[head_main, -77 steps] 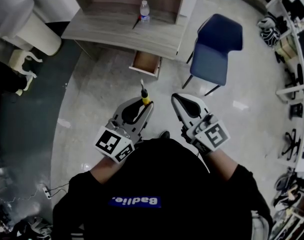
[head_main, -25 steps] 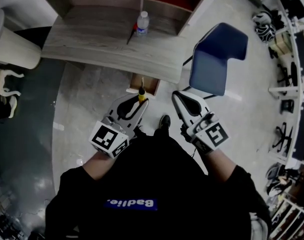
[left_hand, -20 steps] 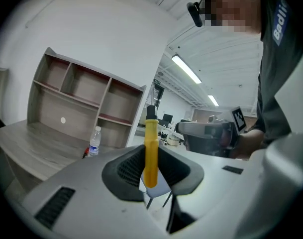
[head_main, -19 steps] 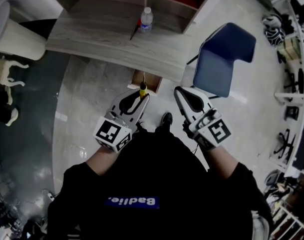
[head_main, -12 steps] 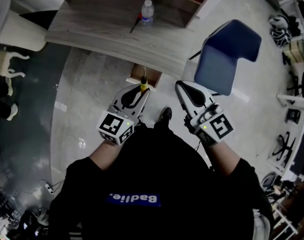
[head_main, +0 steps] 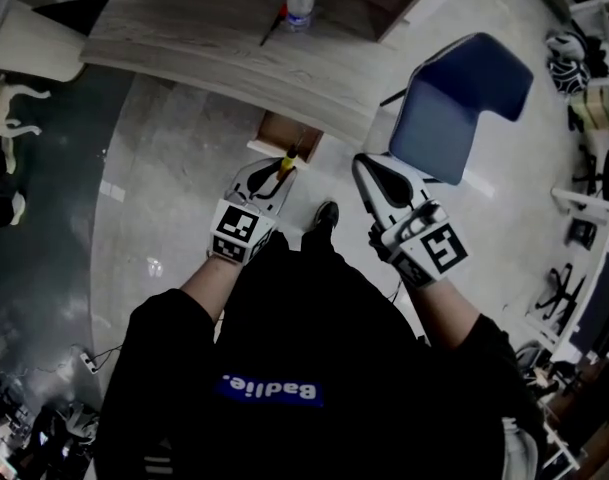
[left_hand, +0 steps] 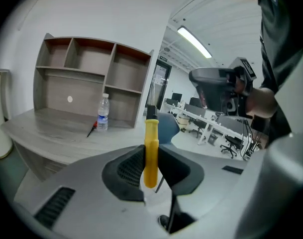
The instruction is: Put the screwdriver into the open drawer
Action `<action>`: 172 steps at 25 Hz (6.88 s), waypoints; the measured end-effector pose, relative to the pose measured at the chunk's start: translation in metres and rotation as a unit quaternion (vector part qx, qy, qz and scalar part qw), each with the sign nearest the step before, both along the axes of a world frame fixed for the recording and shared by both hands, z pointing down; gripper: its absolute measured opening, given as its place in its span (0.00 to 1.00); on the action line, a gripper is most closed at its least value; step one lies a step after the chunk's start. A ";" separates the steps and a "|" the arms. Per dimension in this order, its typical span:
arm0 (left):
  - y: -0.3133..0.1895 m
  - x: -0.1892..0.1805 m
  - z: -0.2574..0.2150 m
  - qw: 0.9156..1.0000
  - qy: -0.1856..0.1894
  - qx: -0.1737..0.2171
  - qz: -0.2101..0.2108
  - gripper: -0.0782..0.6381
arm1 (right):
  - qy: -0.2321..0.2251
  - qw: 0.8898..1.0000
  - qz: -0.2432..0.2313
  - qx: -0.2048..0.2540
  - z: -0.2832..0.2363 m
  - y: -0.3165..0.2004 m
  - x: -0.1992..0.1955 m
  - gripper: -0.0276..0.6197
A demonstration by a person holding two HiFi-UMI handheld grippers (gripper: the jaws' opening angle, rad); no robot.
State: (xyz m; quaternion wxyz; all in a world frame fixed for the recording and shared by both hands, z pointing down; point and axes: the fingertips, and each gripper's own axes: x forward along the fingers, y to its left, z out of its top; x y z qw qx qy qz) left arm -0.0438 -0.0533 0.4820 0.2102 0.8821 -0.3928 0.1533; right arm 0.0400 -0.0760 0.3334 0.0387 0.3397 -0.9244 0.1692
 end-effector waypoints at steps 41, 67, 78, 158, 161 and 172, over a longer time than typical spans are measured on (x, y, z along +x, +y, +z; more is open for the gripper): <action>-0.023 0.002 0.254 0.942 -0.268 -0.131 0.153 0.22 | 0.025 0.995 0.043 -0.089 0.083 0.021 0.032 0.09; -0.052 -0.017 0.301 0.883 -0.388 -0.118 0.239 0.22 | 0.052 0.991 0.062 -0.105 0.098 0.028 0.043 0.09; -0.056 -0.021 0.318 0.871 -0.406 -0.121 0.249 0.22 | 0.057 0.990 0.069 -0.110 0.103 0.030 0.045 0.09; -0.060 -0.030 0.298 0.917 -0.332 -0.168 0.140 0.33 | 0.036 0.995 0.057 -0.070 0.080 0.022 0.037 0.09; -0.054 -0.029 0.285 0.928 -0.308 -0.168 0.122 0.32 | 0.033 0.996 0.052 -0.061 0.076 0.019 0.034 0.09; -0.032 -0.020 0.193 0.970 -0.195 -0.139 0.030 0.28 | 0.027 0.999 0.028 -0.013 0.031 0.018 0.025 0.09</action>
